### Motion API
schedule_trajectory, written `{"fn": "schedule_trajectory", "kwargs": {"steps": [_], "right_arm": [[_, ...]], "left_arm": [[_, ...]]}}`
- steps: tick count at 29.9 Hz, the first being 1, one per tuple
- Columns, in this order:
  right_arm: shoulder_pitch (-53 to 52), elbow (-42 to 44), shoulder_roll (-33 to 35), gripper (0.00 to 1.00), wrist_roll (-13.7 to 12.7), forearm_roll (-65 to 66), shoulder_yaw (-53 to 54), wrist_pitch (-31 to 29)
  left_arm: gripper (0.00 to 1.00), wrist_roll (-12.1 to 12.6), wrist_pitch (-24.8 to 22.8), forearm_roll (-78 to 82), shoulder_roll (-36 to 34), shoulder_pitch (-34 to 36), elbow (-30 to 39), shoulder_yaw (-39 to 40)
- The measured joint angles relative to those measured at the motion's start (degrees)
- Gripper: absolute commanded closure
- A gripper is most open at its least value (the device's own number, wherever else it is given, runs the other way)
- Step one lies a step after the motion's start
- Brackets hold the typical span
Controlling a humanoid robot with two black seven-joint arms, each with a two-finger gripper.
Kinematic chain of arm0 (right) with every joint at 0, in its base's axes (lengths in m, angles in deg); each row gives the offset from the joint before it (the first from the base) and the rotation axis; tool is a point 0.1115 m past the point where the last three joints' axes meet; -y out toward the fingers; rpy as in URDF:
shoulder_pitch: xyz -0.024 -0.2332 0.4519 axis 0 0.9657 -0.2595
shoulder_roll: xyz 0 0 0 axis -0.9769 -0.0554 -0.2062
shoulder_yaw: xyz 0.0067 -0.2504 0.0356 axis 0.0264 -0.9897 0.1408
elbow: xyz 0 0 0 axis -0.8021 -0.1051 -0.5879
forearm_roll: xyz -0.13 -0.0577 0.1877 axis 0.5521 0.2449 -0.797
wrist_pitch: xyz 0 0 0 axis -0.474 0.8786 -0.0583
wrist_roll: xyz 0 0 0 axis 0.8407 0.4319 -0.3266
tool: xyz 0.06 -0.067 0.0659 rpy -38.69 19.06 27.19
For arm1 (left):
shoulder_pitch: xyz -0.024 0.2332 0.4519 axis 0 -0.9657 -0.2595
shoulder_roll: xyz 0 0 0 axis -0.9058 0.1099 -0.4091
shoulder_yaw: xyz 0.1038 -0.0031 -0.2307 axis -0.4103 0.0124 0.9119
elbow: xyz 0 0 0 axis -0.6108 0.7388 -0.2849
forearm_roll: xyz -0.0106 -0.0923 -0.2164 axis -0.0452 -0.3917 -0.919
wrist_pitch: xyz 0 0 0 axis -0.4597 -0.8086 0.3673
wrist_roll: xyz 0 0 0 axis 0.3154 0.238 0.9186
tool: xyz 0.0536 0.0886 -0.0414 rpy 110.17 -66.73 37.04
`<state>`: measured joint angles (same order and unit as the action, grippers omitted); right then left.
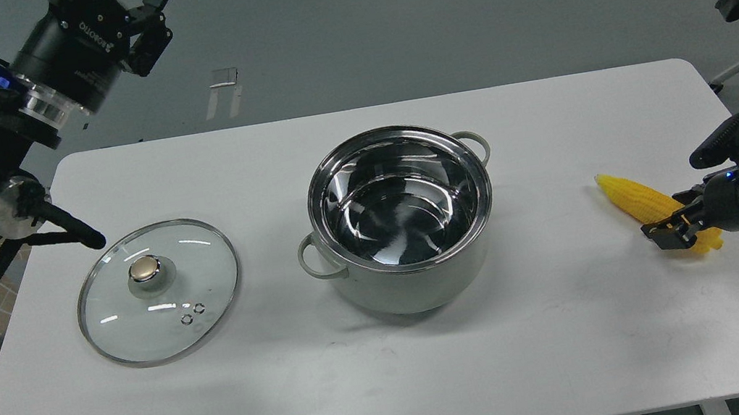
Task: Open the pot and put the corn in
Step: 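Reach the right gripper down and grasp the yellow corn cob, then carry the corn cob with the right gripper over the open pot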
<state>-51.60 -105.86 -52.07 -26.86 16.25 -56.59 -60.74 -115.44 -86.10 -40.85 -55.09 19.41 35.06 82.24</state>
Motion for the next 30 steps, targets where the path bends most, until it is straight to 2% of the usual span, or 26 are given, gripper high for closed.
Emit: {"fn": "schedule_trajectory", "kwargs": {"steps": [2,6,15,22,30], "right_arm": [[-0.1,-0.3,0.1,0.95,0.0,0.0,0.0,0.9],[-2.9,-3.4,1.8,0.95,0.0,-0.2,0.0,2.7],[-24.1,-17.8,5.0,0.94,0.0,-1.2,-0.1,1.2],[-35.6,-25.3,-3.5,0.93,0.0,-3.8,-3.9,-2.4],[-36.3,-25.2,-14.4,0.9,0.0,-7.0,-8.8,-2.5]], "left_arm": [[0.03,0.0,0.0,0.0,0.0,0.0,0.2,-0.1],[0.03,0.0,0.1,0.0,0.0,-0.1,0.5,-0.1],[0.03,0.0,0.1,0.0,0.0,-0.1,0.6,-0.1],[0.03,0.2,0.2,0.1,0.6,-0.1,0.6,-0.1],[0.03,0.3,0.3,0.4,0.9,-0.1,0.6,0.1]]}}
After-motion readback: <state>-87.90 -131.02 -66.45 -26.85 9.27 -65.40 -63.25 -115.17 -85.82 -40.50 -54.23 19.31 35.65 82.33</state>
